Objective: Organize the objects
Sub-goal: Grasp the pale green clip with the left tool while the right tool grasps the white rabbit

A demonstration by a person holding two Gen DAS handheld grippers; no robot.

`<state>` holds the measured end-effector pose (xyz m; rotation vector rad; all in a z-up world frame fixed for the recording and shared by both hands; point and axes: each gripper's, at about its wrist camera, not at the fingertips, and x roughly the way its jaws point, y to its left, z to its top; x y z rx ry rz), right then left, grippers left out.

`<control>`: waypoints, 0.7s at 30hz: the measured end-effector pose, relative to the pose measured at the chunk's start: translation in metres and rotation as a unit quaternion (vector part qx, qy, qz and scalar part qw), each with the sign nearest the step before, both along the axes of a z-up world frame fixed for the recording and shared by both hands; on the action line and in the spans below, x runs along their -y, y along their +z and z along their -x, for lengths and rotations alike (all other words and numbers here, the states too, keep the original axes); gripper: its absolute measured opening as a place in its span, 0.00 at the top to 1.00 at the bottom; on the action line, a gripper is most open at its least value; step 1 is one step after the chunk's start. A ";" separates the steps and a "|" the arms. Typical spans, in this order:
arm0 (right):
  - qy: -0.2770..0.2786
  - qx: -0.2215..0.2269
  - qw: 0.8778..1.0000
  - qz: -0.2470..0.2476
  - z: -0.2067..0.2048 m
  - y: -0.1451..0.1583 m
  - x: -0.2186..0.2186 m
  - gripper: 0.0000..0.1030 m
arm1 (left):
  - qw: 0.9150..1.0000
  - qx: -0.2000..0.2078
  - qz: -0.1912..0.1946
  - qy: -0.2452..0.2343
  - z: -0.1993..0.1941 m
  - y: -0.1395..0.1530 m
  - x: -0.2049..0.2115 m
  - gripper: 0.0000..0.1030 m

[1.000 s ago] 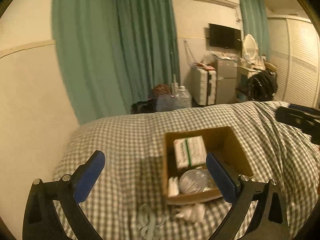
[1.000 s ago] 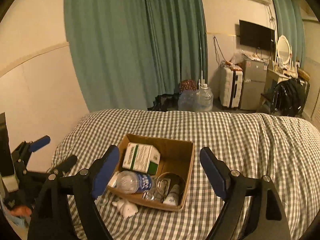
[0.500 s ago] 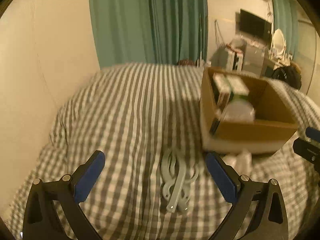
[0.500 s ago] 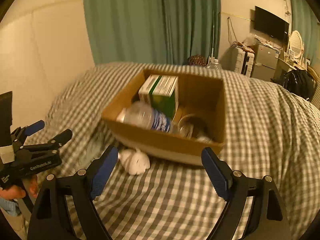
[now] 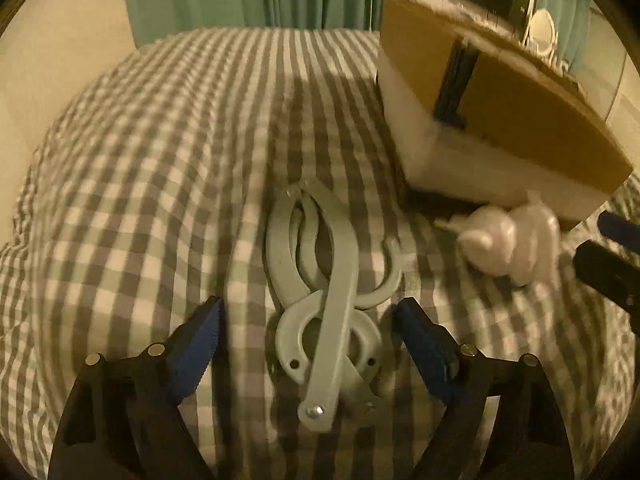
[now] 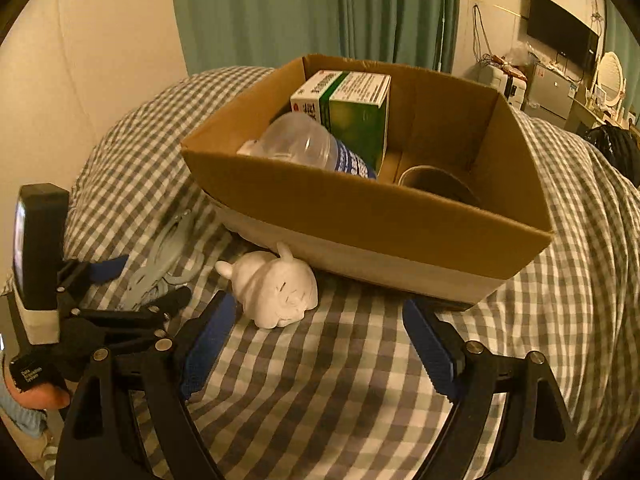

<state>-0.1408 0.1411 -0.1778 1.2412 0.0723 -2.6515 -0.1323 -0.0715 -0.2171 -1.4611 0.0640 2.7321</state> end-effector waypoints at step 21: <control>0.015 0.011 1.000 -0.018 0.029 -0.031 0.036 0.02 | 0.998 -0.046 -0.049 0.004 -0.034 0.032 0.024 0.83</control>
